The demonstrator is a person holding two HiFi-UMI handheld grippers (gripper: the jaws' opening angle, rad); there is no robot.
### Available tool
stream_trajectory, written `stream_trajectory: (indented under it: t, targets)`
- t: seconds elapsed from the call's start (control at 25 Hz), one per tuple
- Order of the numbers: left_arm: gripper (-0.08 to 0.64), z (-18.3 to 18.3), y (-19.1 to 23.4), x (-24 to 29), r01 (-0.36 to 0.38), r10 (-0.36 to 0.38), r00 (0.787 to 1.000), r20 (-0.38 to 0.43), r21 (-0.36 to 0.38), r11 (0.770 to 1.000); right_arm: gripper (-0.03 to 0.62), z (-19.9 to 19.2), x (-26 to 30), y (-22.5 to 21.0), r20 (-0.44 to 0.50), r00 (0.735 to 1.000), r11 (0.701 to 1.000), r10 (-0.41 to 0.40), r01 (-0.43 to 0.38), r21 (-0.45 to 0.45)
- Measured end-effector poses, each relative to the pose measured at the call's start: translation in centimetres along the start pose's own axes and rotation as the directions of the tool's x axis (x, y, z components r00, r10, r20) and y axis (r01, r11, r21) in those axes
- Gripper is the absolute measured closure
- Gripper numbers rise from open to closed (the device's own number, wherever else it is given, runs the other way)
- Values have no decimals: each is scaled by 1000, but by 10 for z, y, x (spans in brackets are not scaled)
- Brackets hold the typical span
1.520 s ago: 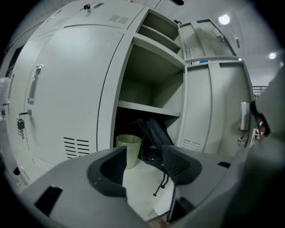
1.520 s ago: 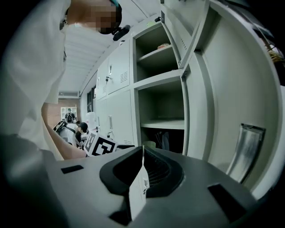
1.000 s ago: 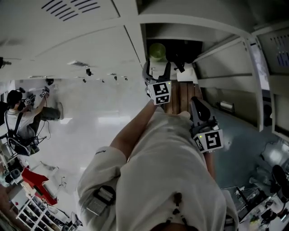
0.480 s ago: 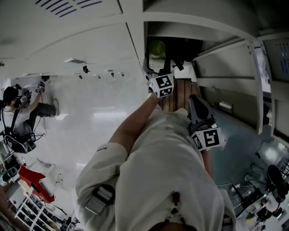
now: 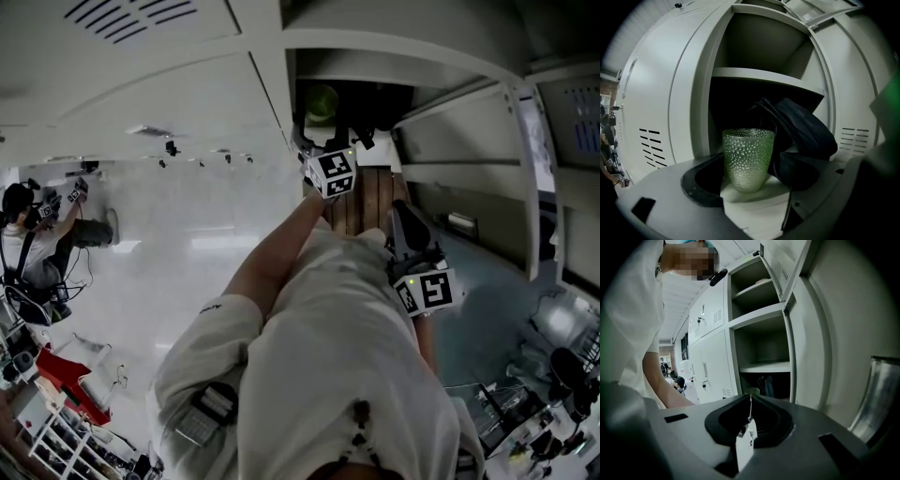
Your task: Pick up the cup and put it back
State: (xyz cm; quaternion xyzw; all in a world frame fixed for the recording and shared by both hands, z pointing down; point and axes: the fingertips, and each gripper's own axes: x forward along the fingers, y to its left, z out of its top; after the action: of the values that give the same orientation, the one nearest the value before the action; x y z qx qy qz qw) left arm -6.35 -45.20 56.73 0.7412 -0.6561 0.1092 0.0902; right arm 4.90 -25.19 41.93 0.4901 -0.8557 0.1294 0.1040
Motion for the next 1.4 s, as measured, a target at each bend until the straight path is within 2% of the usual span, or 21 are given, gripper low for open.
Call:
stream_trajectory:
  t: [0.4, 0.52, 0.92, 1.24, 1.4]
  targets:
    - [198, 9, 3, 8, -21, 22, 1000, 20, -47, 999, 565, -4, -6, -4, -3, 1000, 1000, -16, 16, 17]
    - [218, 10, 5, 8, -24, 25, 999, 31, -54, 998, 565, -5, -8, -4, 2, 1000, 999, -22, 22, 25]
    - [225, 13, 2, -5, 38, -36, 998, 51, -44, 998, 565, -9, -9, -2, -1, 1000, 999, -9, 9, 35]
    - [227, 20, 8, -29, 66, -61, 995, 74, -67, 996, 565, -14, -9, 4, -7, 1000, 1000, 20, -20, 24]
    - [227, 20, 11, -46, 87, -84, 993, 82, -40, 995, 565, -16, -10, 7, -4, 999, 999, 34, -34, 37]
